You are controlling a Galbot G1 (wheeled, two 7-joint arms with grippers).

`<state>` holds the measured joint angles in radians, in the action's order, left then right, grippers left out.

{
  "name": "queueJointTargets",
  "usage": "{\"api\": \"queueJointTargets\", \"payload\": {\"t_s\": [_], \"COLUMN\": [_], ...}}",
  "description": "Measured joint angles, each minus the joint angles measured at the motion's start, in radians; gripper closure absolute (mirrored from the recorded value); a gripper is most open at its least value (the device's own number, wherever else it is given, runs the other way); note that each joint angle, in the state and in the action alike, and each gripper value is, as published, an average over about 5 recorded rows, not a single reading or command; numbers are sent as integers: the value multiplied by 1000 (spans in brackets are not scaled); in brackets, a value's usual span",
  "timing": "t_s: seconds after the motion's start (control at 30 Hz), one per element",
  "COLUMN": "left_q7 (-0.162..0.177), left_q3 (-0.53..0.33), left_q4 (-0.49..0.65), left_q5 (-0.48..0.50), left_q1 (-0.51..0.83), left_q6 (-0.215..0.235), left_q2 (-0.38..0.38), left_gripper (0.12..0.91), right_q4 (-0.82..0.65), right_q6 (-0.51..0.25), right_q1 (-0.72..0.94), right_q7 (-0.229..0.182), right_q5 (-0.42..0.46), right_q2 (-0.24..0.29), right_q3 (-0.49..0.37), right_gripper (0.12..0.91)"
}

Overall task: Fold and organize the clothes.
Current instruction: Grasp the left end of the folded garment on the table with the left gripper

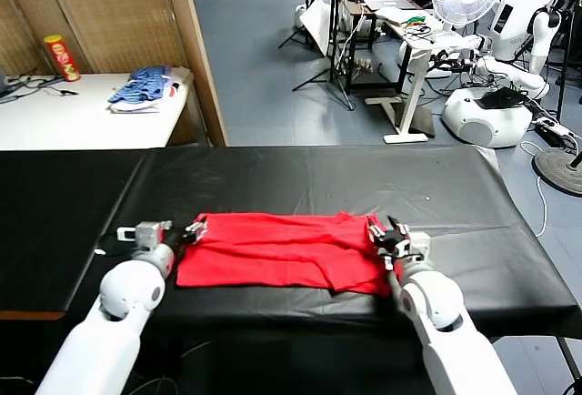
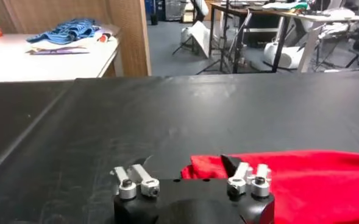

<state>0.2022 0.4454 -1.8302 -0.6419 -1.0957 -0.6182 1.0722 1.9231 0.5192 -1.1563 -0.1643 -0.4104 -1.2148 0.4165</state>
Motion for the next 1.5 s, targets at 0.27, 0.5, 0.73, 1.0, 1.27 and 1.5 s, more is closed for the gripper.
{"api": "queueJointTargets", "payload": {"t_s": [0.27,0.5,0.73,1.0,1.27,1.5], "left_q7": [2,1,-4,-18,-55,-46], "left_q3": [52,56,54,36,40,95], "left_q4": [-67,-66,-60,-63,-54,-28], "left_q5": [-68,-30,-10,102,309,454], "left_q1": [-86,-151,-173,-184,-182,-191], "left_q6": [6,31,51,65,118,149], "left_q2": [21,59,85,98,67,-75], "left_gripper": [232,236,479,869,886,886], "right_q4": [66,87,88,88,104,114], "right_q6": [0,0,-9,-18,-10,-8], "right_q1": [-40,-54,-58,-56,-68,-83], "right_q7": [1,4,16,35,33,31], "right_q5": [1,4,35,79,78,80], "right_q2": [-6,-3,-5,-17,-22,-41], "right_q3": [5,7,7,11,36,41], "right_gripper": [227,227,227,227,227,227]}}
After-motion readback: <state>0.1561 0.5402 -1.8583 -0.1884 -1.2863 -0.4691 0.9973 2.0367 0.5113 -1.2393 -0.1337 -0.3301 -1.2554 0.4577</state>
